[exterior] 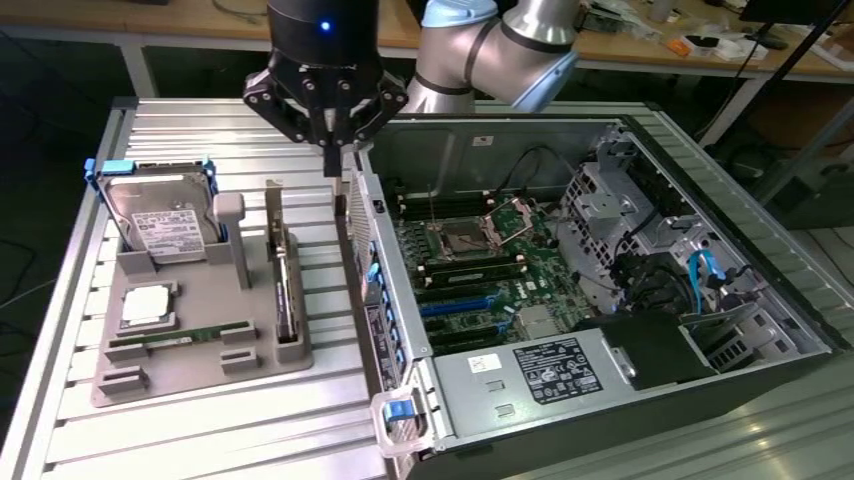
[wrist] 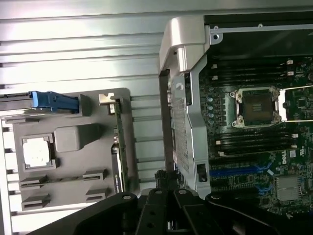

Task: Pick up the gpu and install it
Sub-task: 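Reach for the gpu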

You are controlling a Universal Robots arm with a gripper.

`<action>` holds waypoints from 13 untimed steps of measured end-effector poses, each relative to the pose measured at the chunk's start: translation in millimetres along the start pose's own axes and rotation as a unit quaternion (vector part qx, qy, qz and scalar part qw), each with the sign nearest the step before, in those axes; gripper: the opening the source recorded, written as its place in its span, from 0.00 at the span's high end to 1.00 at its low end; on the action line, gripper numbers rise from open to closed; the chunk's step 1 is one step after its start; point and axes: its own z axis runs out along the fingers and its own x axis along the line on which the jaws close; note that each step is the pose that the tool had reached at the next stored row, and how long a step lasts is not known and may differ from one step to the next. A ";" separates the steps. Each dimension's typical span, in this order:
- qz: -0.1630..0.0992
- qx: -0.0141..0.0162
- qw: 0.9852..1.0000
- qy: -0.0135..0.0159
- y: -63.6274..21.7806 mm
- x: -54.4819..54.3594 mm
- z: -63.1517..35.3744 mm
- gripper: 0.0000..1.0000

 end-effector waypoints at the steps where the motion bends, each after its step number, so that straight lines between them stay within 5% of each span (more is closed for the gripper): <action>1: 0.000 0.000 1.000 -0.001 -0.2 2.9 -0.2 0.89; 13: 0.000 -0.001 1.000 -0.006 -2.5 34.7 -2.3 0.89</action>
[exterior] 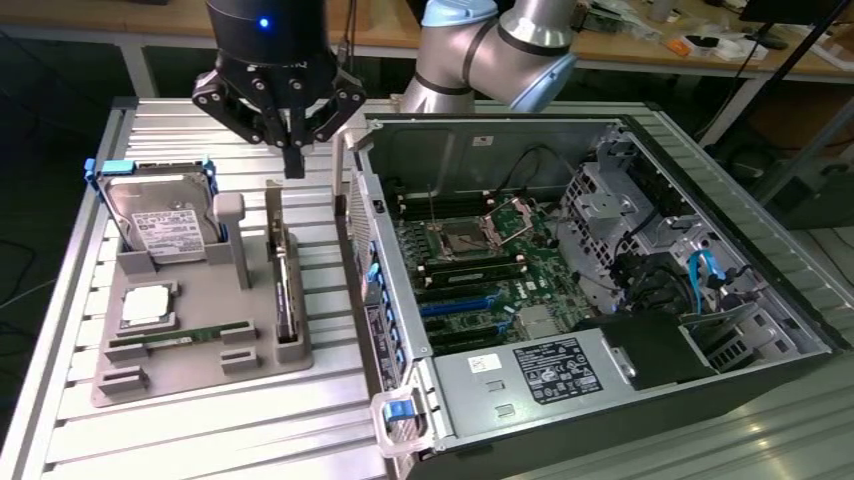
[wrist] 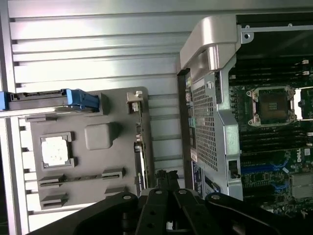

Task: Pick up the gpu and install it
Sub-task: 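Reach for the gpu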

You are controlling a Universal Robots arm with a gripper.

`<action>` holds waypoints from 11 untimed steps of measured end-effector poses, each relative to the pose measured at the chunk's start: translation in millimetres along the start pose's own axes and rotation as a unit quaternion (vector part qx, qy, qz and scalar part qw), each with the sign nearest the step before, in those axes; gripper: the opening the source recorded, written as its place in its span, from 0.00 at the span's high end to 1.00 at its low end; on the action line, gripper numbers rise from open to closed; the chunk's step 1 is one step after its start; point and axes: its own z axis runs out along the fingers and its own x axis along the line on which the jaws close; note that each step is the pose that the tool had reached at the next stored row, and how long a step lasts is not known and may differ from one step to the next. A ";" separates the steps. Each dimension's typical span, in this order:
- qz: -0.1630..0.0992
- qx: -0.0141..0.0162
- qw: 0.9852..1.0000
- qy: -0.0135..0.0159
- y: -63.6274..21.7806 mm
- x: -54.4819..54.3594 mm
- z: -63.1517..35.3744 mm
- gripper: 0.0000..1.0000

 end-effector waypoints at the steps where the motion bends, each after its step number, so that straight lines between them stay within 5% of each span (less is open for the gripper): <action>1: 0.000 -0.001 1.000 0.000 0.0 0.0 0.0 0.89; 3: 0.001 -0.003 1.000 0.003 0.0 -0.2 0.1 0.89; 11: 0.004 -0.004 1.000 0.022 0.3 -4.2 0.4 0.89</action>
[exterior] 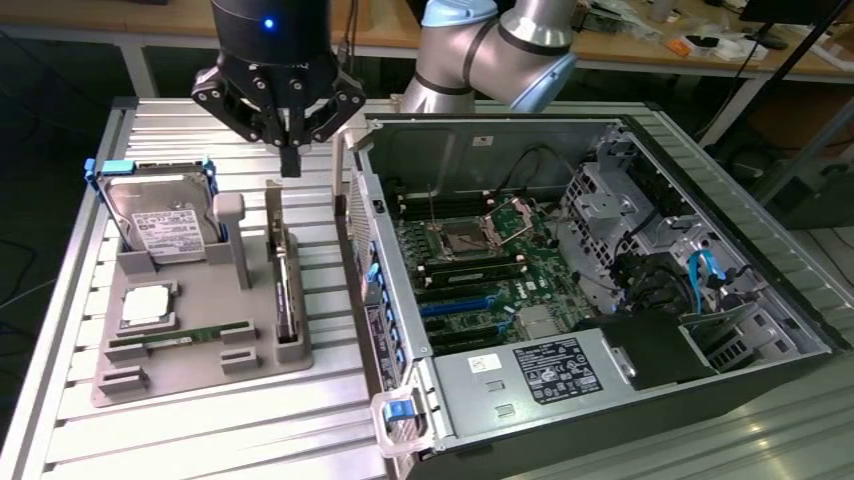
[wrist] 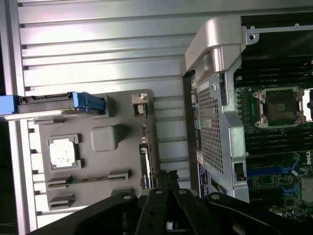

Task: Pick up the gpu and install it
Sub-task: 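Reach for the gpu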

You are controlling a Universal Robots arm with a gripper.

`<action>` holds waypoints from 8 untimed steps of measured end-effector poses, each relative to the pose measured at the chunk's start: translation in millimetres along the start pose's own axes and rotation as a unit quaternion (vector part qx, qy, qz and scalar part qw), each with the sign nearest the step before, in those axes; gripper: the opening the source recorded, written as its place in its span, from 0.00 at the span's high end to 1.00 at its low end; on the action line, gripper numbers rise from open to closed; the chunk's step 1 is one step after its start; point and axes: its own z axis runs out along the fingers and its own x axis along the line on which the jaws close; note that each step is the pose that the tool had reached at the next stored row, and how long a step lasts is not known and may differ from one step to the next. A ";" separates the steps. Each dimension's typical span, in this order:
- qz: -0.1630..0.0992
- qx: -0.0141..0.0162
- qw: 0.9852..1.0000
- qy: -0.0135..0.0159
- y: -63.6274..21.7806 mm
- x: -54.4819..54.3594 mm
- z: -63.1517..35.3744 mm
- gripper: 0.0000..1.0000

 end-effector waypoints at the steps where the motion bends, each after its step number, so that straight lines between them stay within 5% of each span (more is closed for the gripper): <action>1: 0.000 0.000 1.000 0.003 0.1 -0.6 0.0 0.89; 4: 0.001 0.000 1.000 0.009 0.3 -3.3 0.1 0.89; 8: 0.002 0.000 1.000 0.010 0.3 -3.5 0.1 0.89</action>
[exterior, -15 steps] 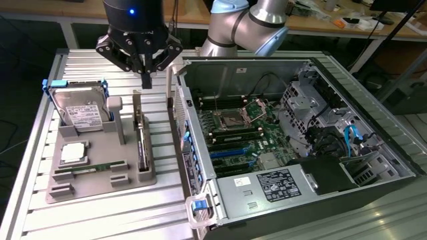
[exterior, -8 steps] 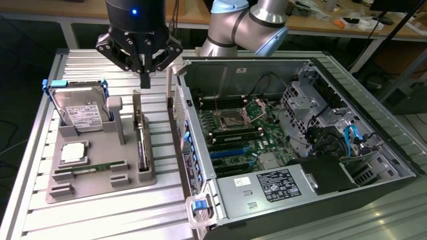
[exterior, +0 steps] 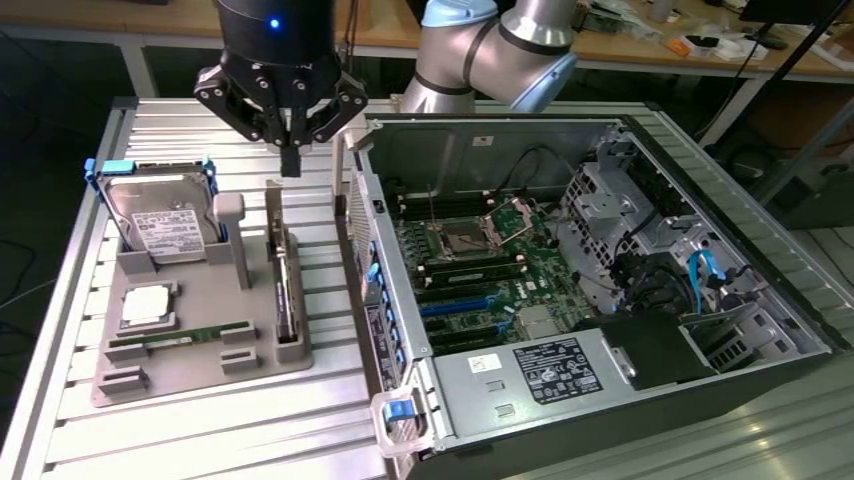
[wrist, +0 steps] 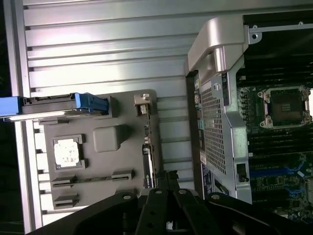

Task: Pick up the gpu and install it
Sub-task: 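Reach for the gpu, then pick up the gpu and move the gpu toward the slot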

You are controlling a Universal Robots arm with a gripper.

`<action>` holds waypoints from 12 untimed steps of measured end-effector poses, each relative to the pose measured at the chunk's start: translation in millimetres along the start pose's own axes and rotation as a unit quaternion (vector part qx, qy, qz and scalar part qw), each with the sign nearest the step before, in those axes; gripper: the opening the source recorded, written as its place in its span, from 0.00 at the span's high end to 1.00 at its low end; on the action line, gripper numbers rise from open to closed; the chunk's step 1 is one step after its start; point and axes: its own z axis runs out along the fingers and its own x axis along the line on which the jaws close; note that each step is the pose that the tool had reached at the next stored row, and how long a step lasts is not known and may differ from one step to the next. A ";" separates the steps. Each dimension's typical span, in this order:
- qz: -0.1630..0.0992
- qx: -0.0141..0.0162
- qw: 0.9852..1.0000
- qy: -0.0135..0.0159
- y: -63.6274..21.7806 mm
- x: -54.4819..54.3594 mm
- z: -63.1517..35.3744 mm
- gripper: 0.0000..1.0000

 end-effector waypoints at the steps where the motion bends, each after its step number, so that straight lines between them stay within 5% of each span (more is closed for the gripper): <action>1: 0.000 0.000 1.000 0.000 -0.1 1.1 0.0 0.89; 12: 0.001 -0.001 1.000 0.000 -1.6 18.7 -0.3 0.89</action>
